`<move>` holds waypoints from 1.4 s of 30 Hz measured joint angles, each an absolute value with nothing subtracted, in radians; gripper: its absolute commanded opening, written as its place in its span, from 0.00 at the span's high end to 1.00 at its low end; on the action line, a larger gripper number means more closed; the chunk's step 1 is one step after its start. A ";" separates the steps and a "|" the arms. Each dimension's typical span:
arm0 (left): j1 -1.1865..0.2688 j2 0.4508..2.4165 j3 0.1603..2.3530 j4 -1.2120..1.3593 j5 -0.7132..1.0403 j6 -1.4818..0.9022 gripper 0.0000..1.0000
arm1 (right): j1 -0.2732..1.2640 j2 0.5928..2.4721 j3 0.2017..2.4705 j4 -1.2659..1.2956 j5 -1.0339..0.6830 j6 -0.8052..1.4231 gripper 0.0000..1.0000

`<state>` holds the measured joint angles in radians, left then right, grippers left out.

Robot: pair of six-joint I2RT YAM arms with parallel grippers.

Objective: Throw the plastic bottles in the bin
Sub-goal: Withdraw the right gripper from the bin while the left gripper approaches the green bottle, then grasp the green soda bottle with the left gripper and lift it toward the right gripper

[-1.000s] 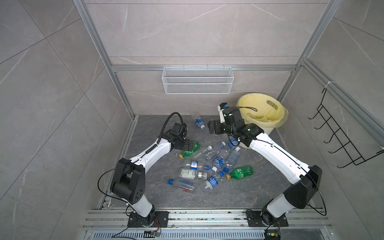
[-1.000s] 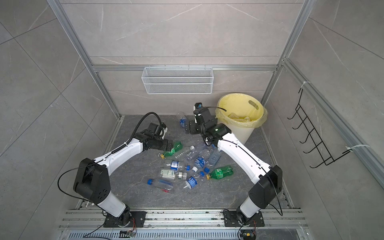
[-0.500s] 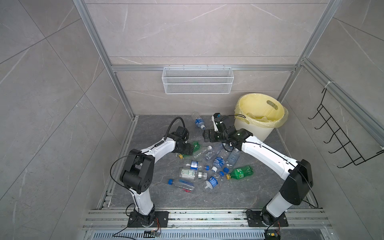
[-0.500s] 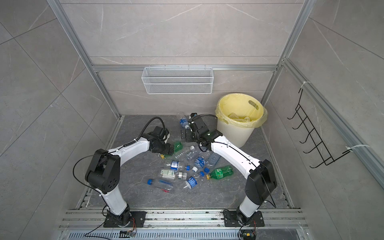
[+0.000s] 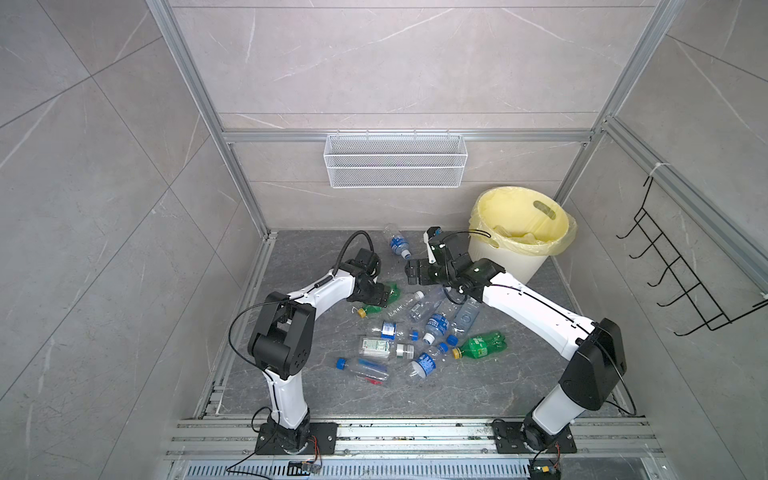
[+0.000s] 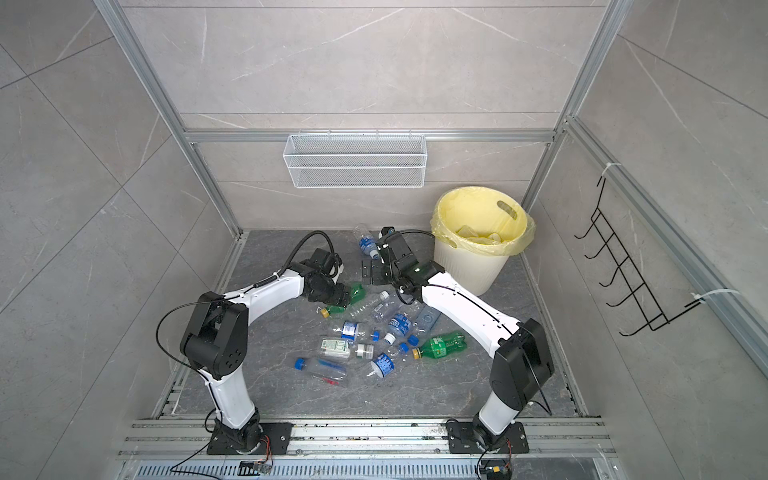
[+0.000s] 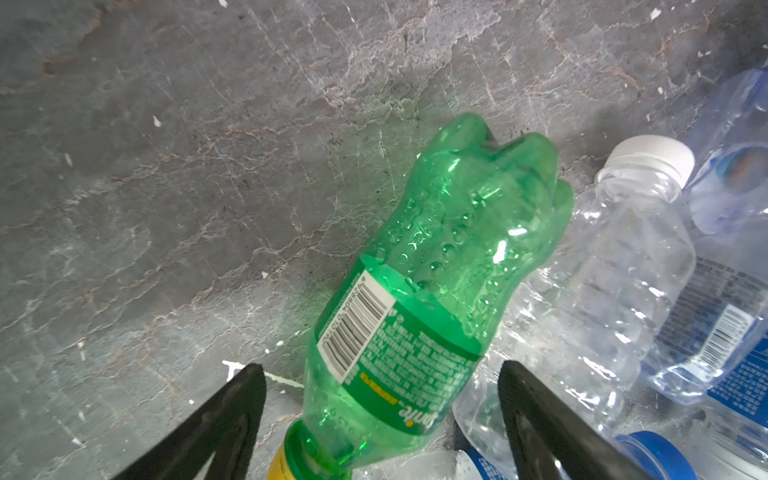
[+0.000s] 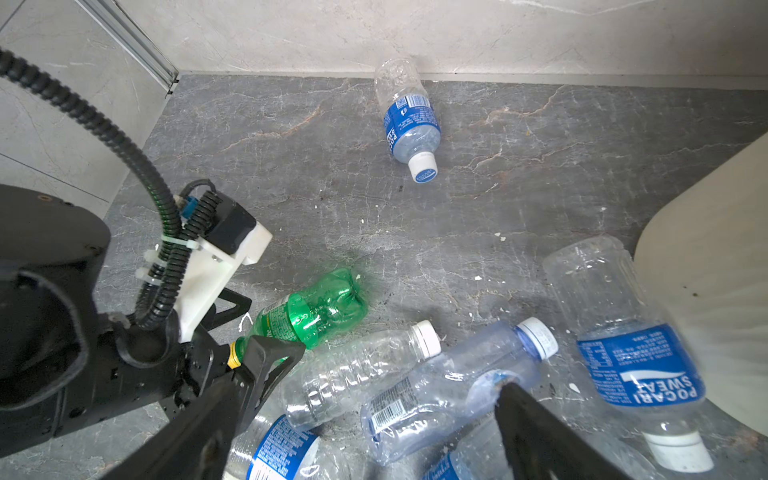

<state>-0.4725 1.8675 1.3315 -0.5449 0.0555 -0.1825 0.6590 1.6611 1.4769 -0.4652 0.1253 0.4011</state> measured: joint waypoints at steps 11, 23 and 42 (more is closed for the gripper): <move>-0.471 1.916 1.335 -0.547 0.062 -0.182 0.20 | 0.659 1.670 1.464 -0.461 0.115 0.424 0.00; -0.464 1.921 1.344 -0.551 0.084 -0.183 0.24 | 0.659 1.681 1.450 -0.455 0.107 0.446 0.00; -0.464 1.976 1.367 -0.559 0.099 -0.184 0.23 | 0.659 1.681 1.430 -0.444 0.107 0.454 0.00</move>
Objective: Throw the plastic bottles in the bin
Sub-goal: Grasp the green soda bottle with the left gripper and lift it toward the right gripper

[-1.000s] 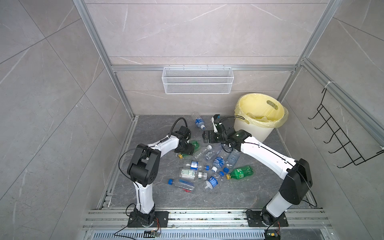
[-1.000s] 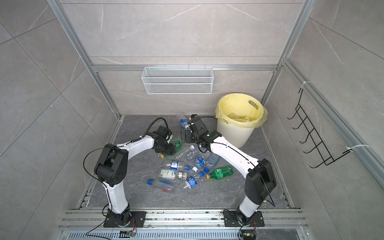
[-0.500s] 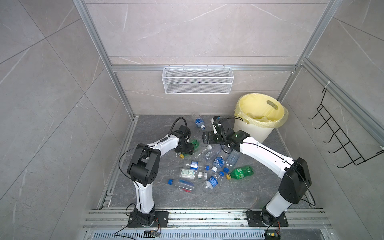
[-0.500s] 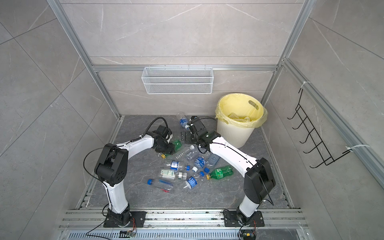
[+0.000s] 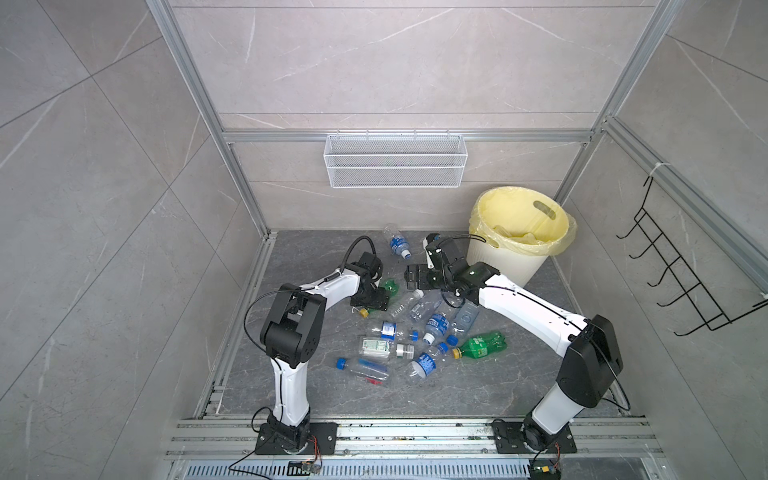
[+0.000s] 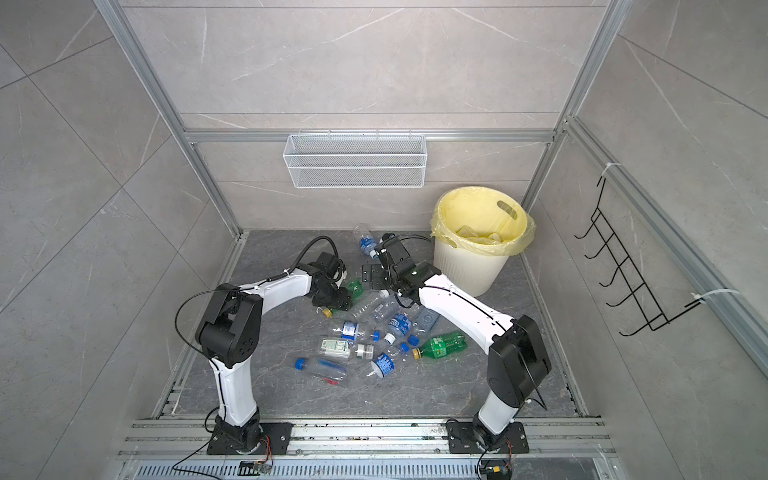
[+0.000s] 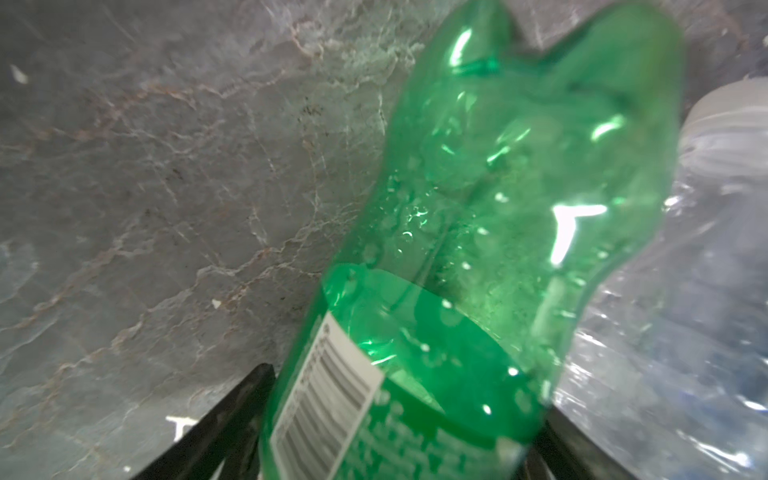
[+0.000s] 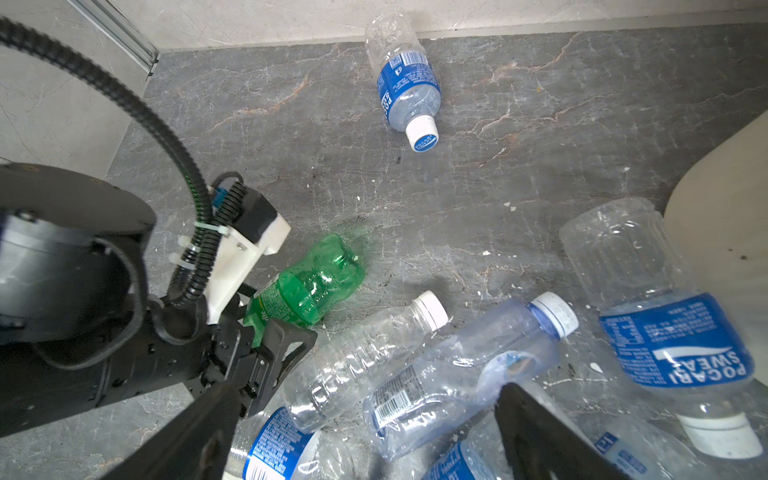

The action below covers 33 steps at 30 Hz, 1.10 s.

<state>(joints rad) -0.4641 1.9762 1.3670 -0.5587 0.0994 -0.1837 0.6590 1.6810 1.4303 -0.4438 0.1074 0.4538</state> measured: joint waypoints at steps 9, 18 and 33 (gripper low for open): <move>-0.464 1.979 1.371 -0.567 0.114 -0.184 0.41 | 0.659 1.681 1.399 -0.436 0.108 0.455 0.00; -0.444 1.974 1.372 -0.567 0.148 -0.185 0.45 | 0.647 1.681 1.399 -0.435 0.107 0.480 0.00; -0.408 1.827 1.319 -0.441 0.331 -0.237 0.47 | 0.612 1.681 1.398 -0.415 0.030 0.564 0.00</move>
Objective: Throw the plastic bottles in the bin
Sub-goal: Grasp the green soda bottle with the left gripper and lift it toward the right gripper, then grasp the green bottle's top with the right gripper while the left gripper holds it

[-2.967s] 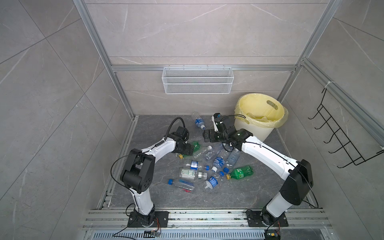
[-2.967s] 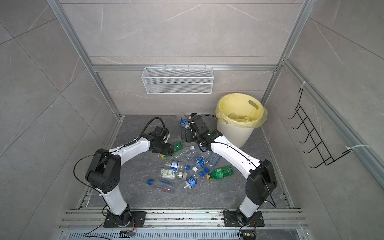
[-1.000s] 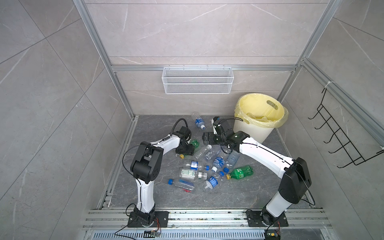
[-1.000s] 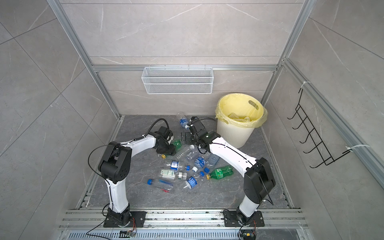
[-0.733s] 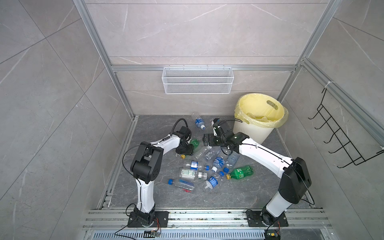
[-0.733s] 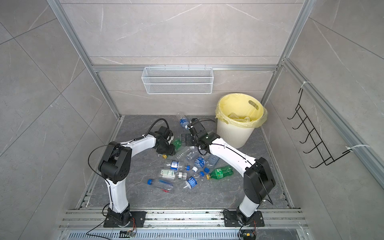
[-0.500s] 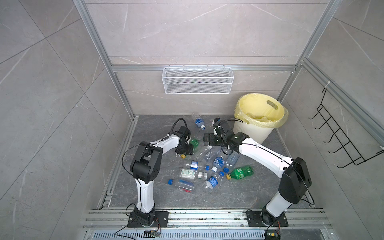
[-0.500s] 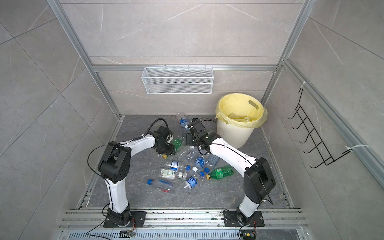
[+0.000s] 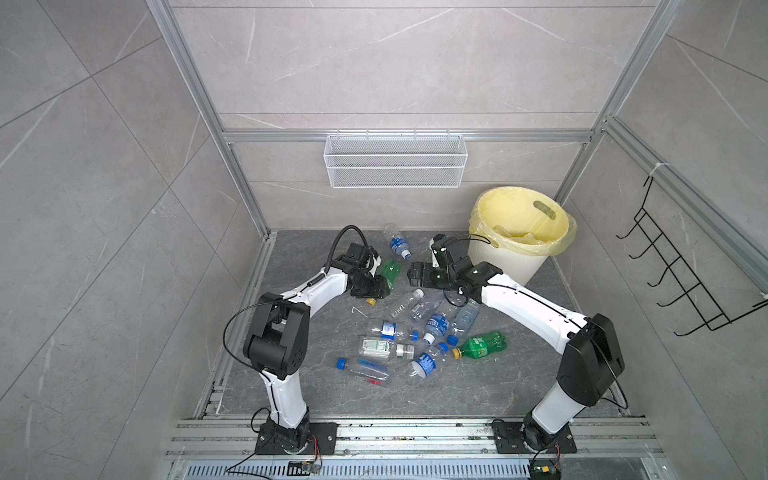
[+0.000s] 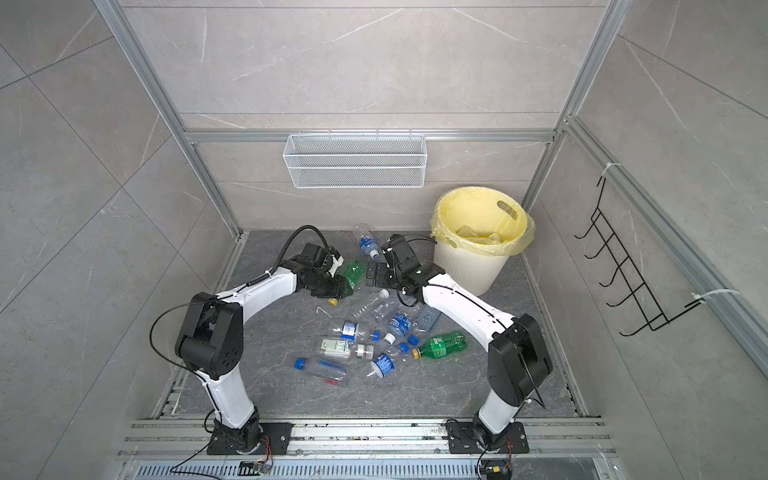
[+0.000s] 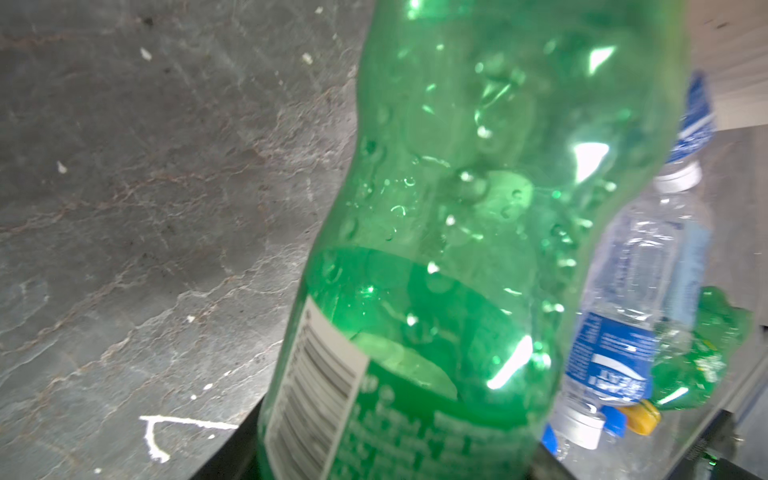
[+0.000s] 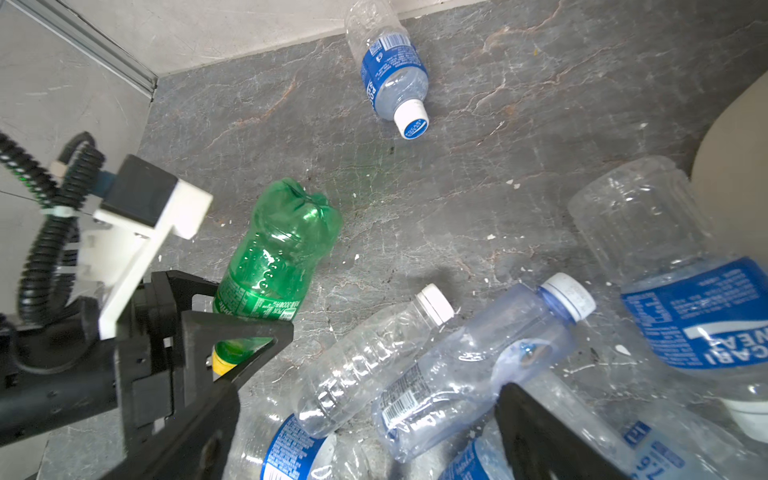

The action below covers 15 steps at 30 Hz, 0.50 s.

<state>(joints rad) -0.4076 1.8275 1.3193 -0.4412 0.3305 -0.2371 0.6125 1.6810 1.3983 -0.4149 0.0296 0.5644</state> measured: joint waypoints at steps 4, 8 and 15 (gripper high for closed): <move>-0.405 1.784 1.279 -0.390 0.392 -0.253 0.47 | 0.598 1.681 1.398 -0.393 -0.024 0.604 0.00; -0.405 1.745 1.251 -0.343 0.454 -0.268 0.47 | 0.579 1.682 1.399 -0.373 -0.062 0.635 0.00; -0.406 1.699 1.219 -0.262 0.537 -0.298 0.47 | 0.575 1.726 1.435 -0.342 -0.125 0.685 0.01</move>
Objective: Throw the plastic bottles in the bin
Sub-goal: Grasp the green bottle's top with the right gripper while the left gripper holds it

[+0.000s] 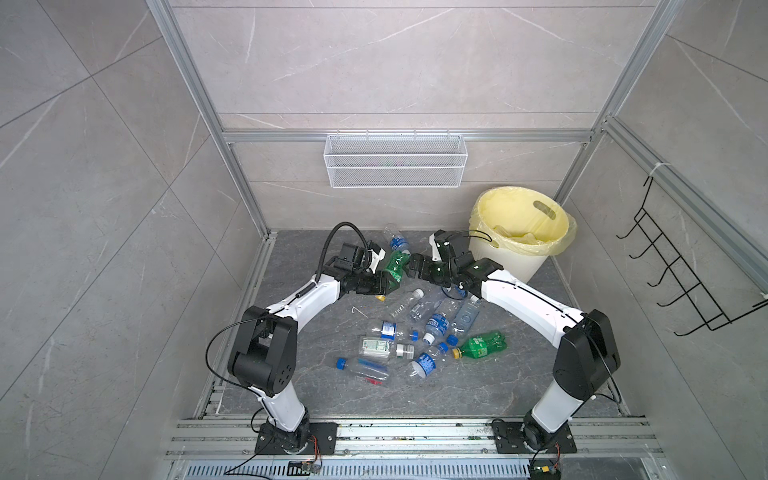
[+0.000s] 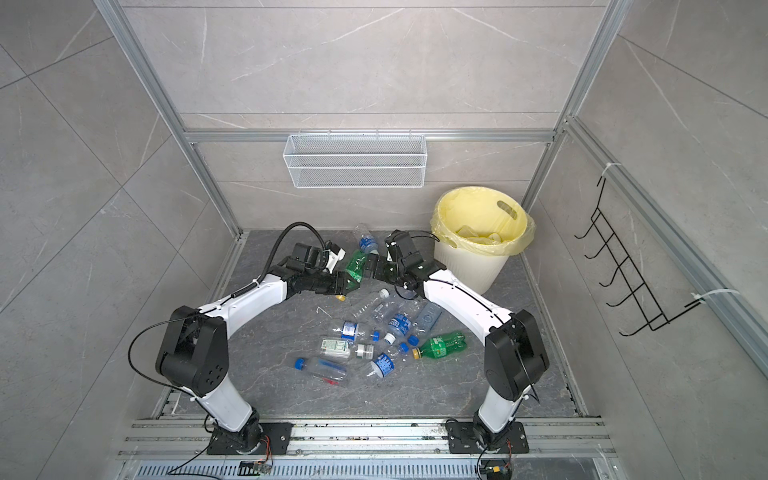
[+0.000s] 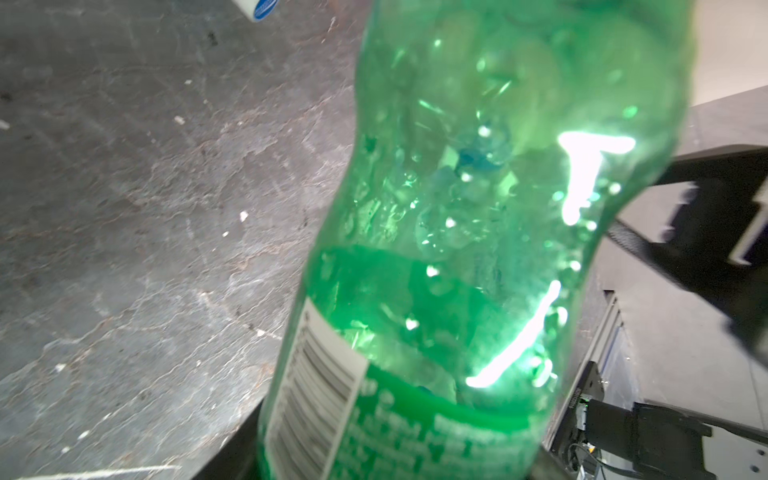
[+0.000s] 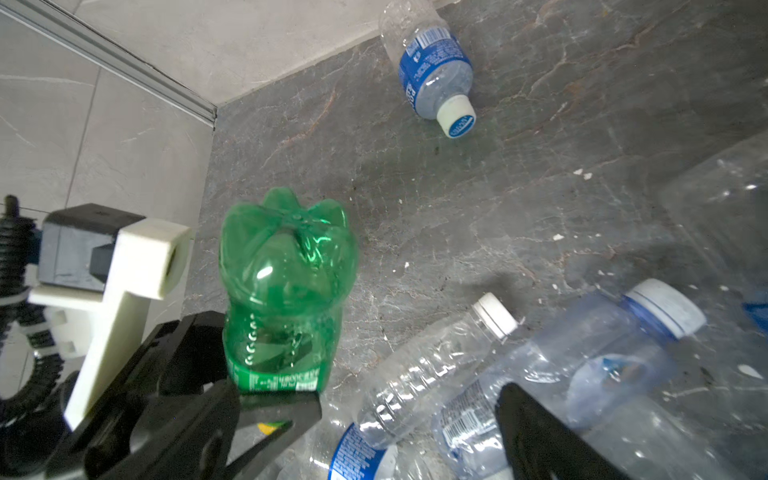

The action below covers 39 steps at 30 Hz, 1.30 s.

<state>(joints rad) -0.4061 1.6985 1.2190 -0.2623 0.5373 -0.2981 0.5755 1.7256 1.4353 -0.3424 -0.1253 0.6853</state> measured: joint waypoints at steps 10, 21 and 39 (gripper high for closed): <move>-0.416 1.659 1.214 -0.236 0.577 -0.320 0.47 | 0.575 1.776 1.488 -0.281 -0.202 0.768 0.07; -0.435 1.634 1.208 -0.231 0.587 -0.323 0.46 | 0.575 1.837 1.538 -0.219 -0.264 0.821 0.18; -0.443 1.610 1.198 -0.231 0.580 -0.327 0.25 | 0.575 1.830 1.543 -0.226 -0.243 0.819 0.59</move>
<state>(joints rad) -0.4435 1.6096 1.1984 -0.2314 0.5800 -0.3275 0.5751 1.8297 1.5433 -0.2264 -0.2432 0.8188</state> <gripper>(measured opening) 0.719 0.621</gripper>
